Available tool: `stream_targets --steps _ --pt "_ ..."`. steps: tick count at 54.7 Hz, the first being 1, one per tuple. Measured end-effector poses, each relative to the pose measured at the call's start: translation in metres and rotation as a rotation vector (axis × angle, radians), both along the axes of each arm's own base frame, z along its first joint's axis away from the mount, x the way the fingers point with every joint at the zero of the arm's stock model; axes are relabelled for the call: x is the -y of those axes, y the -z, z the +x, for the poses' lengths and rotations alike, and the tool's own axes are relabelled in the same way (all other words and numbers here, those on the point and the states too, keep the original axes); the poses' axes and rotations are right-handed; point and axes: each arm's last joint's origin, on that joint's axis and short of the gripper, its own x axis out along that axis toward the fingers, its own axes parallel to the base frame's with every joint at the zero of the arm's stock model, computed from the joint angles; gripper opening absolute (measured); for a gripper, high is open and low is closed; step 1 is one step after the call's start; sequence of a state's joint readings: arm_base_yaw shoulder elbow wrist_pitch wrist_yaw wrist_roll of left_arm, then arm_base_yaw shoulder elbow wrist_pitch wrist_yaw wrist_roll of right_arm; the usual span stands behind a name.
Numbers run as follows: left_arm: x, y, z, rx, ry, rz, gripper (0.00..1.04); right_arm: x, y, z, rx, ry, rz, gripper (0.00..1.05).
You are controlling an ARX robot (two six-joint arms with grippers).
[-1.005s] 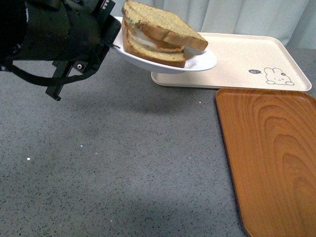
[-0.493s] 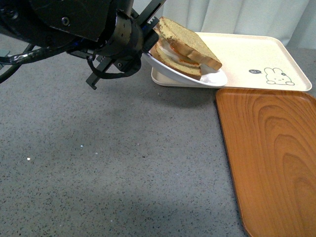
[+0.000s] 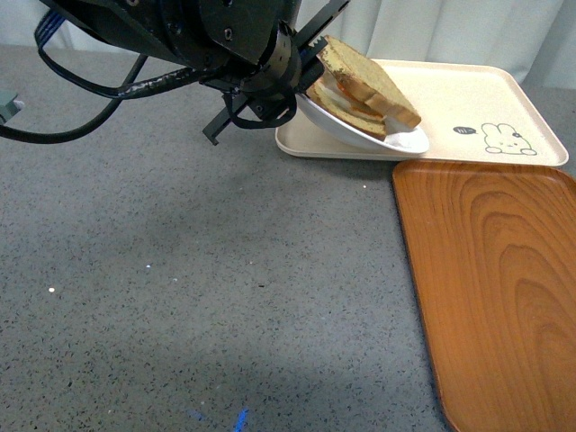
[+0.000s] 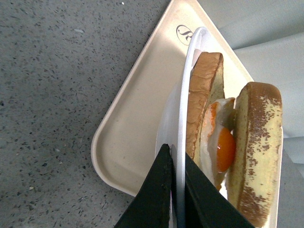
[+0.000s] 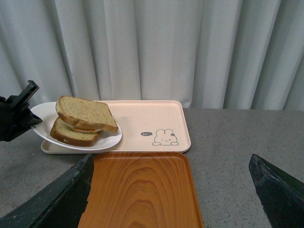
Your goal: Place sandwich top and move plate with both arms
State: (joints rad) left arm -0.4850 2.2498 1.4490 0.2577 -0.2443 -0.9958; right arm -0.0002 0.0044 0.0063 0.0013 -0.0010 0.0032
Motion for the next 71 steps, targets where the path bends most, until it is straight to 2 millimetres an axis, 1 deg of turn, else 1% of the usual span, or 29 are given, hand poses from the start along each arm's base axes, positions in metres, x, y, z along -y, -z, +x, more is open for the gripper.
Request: stream_targets --steps 12,25,26,30,31,37,41,43,44,51,54,58,59,64,67,71 --pt "0.007 0.005 0.009 0.000 0.029 0.011 0.04 0.000 0.000 0.000 0.000 0.000 0.000 0.96" --pt "0.006 0.012 0.013 -0.032 0.032 0.043 0.05 0.000 0.000 0.000 0.000 0.000 0.000 0.96" --pt "0.006 0.012 0.013 -0.032 0.033 0.045 0.07 0.000 0.000 0.000 0.000 0.000 0.000 0.96" --pt "0.003 0.015 0.013 -0.040 0.052 0.078 0.21 0.000 0.000 0.000 0.000 0.000 0.000 0.96" --pt "0.002 0.016 0.013 -0.045 0.056 0.092 0.27 0.000 0.000 0.000 0.000 0.000 0.000 0.96" --pt "-0.008 0.023 0.012 -0.082 0.052 0.152 0.48 0.000 0.000 0.000 0.000 0.000 0.000 0.96" --pt "-0.015 0.025 0.011 -0.097 0.048 0.171 0.59 0.000 0.000 0.000 0.000 0.000 0.000 0.96" --pt "-0.017 0.025 0.011 -0.102 0.048 0.178 0.62 0.000 0.000 0.000 0.000 0.000 0.000 0.96" --pt "-0.020 0.025 0.010 -0.108 0.047 0.187 0.66 0.000 0.000 0.000 0.000 0.000 0.000 0.96" --pt "-0.043 0.017 0.003 -0.133 0.036 0.249 0.93 0.000 0.000 0.000 0.000 0.000 0.000 0.96" --pt "-0.053 0.011 -0.002 -0.135 0.027 0.267 1.00 0.000 0.000 0.000 0.000 0.000 0.000 0.96" --pt "-0.065 0.004 -0.008 -0.134 0.012 0.267 0.98 0.000 0.000 0.000 0.000 0.000 0.000 0.96" --pt "-0.071 0.001 -0.012 -0.134 0.003 0.268 0.98 0.000 0.000 0.000 0.000 0.000 0.000 0.96" --pt "-0.084 -0.005 -0.021 -0.137 -0.016 0.279 0.98 0.000 0.000 0.000 0.000 0.000 0.000 0.96" --pt "-0.098 -0.010 -0.034 -0.151 -0.037 0.302 0.98 0.000 0.000 0.000 0.000 0.000 0.000 0.96" --pt "-0.113 -0.017 -0.052 -0.153 -0.050 0.289 0.98 0.000 0.000 0.000 0.000 0.000 0.000 0.96"
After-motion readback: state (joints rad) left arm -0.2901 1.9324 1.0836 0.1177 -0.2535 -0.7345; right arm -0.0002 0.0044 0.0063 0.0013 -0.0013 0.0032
